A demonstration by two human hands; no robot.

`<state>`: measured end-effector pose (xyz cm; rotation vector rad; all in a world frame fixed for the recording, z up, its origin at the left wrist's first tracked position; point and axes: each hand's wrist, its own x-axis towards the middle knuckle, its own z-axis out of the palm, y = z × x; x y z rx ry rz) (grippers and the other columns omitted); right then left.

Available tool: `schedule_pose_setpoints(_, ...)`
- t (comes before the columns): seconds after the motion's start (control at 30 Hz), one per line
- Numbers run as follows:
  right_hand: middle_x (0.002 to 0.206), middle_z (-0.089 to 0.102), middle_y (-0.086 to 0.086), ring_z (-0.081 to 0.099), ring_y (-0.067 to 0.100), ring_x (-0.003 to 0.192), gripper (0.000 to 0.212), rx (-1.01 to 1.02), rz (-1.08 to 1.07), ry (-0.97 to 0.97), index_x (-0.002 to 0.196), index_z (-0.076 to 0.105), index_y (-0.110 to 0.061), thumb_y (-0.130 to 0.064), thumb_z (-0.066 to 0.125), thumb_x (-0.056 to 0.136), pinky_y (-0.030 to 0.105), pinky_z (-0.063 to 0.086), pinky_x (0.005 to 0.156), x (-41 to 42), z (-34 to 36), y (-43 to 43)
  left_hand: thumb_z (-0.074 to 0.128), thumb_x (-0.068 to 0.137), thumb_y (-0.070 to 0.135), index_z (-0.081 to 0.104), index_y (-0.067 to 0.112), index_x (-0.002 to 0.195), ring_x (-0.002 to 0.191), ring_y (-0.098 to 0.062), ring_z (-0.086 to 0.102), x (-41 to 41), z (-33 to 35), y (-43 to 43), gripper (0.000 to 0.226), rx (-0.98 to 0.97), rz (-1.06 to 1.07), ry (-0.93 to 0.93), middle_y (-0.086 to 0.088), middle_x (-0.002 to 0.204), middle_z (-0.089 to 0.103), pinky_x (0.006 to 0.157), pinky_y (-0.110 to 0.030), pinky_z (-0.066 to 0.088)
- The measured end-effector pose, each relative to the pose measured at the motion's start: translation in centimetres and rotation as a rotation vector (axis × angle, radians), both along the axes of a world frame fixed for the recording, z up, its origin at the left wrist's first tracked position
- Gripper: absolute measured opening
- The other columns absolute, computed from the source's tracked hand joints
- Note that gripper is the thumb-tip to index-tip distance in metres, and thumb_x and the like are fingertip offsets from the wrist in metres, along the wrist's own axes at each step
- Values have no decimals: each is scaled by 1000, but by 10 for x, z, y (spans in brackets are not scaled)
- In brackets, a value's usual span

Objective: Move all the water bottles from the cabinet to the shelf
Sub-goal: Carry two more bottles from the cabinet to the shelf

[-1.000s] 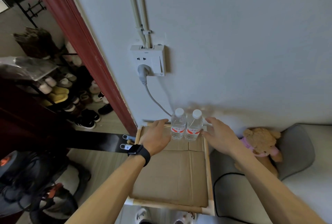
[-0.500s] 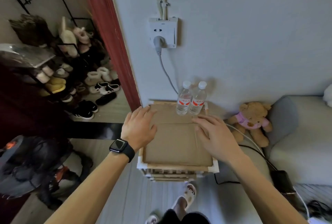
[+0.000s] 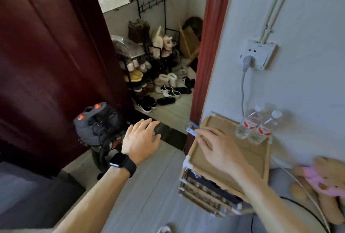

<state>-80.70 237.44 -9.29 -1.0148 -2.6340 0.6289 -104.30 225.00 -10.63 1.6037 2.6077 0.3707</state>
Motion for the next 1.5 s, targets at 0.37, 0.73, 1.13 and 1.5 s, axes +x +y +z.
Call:
schedule_pose_setpoints(0.37,133,61,-6,44,23,132,35,106,601,156,132,63,-25,-32,54,99,37,37,110,-137,60,-103,53,93,44,51,29,140,135,-20,43,-13,59,-229,49,49,629,138,5,144,52,111,-39,33)
schedule_pose_setpoints(0.73,134,60,-12,40,19,135,36,87,1282,249,133,59,-34,-38,51,98,37,36,109,-209,111,-420,52,93,46,50,33,140,135,-16,41,108,103,-558,48,7,1333,248,10,145,49,111,-35,29)
schedule_pose_setpoints(1.13,141,52,-17,31,11,139,39,103,1770,293,140,49,-40,-43,44,101,35,34,110,-159,143,-832,44,94,51,44,35,142,140,-15,35,269,134,-907,50,-89,1829,319,8,149,44,113,-40,26)
schedule_pose_setpoints(1.5,136,56,-18,38,14,134,40,71,2051,405,136,49,-44,-48,45,97,37,39,106,-121,150,-1123,46,93,49,51,32,137,132,-15,44,361,144,-1142,47,-143,2132,327,8,142,52,106,-36,35)
